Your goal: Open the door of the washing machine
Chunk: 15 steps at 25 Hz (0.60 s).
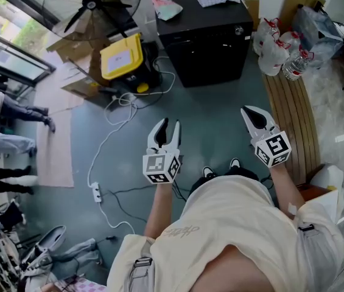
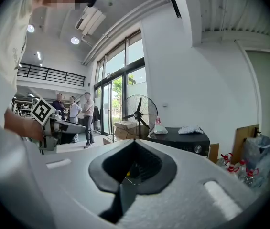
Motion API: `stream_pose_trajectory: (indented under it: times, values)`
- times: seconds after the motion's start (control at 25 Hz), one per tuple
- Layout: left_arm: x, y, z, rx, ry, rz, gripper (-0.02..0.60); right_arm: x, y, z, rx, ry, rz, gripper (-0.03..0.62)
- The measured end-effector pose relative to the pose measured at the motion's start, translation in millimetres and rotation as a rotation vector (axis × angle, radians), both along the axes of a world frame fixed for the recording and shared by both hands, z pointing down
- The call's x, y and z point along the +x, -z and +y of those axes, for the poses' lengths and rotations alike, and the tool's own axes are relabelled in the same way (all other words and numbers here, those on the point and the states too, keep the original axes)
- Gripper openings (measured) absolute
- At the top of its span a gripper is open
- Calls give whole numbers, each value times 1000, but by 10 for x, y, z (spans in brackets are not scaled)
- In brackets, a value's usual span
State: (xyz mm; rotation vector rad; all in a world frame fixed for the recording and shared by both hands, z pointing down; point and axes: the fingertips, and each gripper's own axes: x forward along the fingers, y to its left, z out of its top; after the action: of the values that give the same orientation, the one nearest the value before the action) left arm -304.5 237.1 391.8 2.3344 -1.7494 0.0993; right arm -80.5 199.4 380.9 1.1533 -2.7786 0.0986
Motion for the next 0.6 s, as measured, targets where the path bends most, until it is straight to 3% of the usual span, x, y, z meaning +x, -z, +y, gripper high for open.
stream_pose_trajectory:
  times: [0.36, 0.6]
  values:
    - [-134, -159, -17, 3, -50, 25, 161, -196, -62, 113, -6, -47, 21, 1]
    - [-245, -261, -104, -22, -34, 37, 156, -315, -197, 99, -45, -29, 25, 0]
